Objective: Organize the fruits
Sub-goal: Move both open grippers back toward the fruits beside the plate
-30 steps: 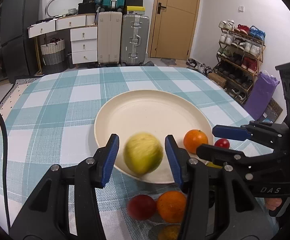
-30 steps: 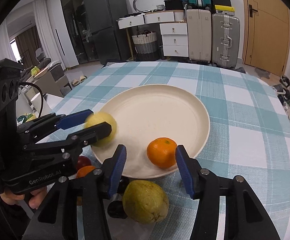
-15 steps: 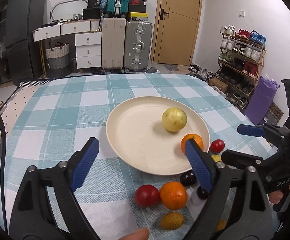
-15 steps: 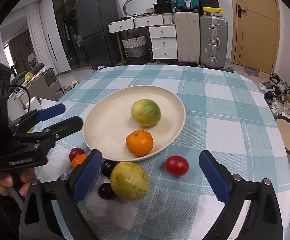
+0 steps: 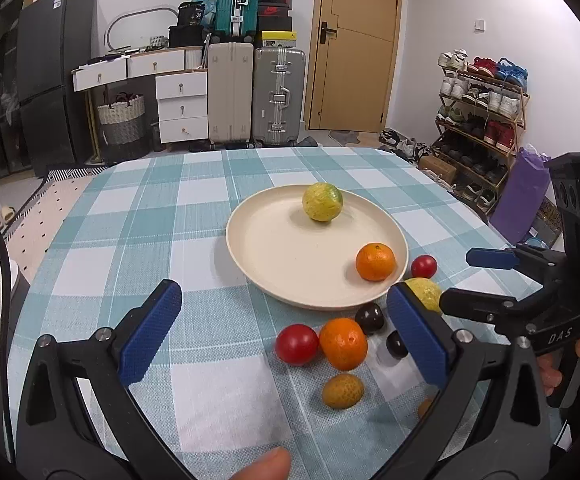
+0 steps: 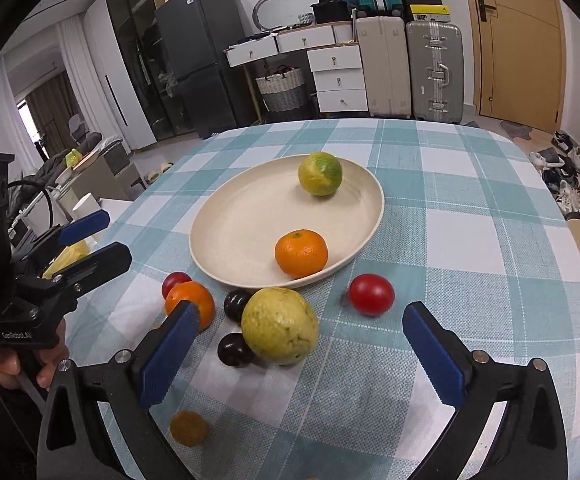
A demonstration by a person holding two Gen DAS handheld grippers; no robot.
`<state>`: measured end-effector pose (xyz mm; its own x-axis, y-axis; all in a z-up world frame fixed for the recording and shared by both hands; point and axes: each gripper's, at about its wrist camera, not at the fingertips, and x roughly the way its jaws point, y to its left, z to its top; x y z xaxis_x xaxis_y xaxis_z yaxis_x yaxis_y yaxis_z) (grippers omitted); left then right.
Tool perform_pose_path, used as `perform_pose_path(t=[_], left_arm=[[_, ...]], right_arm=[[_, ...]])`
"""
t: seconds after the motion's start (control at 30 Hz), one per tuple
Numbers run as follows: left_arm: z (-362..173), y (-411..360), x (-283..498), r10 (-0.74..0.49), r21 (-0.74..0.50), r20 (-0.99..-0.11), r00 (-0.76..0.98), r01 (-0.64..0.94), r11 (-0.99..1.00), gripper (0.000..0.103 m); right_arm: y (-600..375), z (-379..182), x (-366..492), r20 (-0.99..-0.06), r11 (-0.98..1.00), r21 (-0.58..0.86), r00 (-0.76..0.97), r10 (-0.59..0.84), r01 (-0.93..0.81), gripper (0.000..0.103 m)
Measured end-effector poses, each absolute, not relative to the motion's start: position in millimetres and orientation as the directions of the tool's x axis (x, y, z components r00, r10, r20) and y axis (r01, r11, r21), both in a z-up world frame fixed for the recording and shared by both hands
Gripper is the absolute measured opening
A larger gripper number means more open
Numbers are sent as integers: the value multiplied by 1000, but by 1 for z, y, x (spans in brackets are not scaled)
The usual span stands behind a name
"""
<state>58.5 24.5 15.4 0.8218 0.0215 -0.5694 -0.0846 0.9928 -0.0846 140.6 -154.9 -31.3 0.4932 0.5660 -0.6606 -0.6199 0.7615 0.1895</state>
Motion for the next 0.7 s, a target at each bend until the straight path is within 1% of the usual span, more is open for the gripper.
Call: perform_pose_path(t=[0.2, 0.4, 0.57, 0.67, 0.7], left_arm=[[8, 19, 48, 11, -85, -581, 814, -74, 994, 103], [0, 16, 46, 3, -78, -600, 800, -62, 995, 102], [-6, 16, 47, -16, -93, -624, 781, -54, 994, 103], [-9, 15, 47, -19, -89, -634, 773, -48, 995, 103], [-9, 14, 47, -16, -85, -636, 772, -50, 995, 102]], right_arm=[[-160, -37, 138, -655, 748, 231, 469, 592, -622, 103], [-158, -43, 133, -677, 747, 213, 456, 578, -630, 103], [-159, -43, 134, -664, 731, 242, 440, 604, -638, 103], [-158, -44, 134, -662, 727, 249, 436, 610, -640, 102], [-157, -44, 135, -665, 729, 247, 436, 607, -639, 100]])
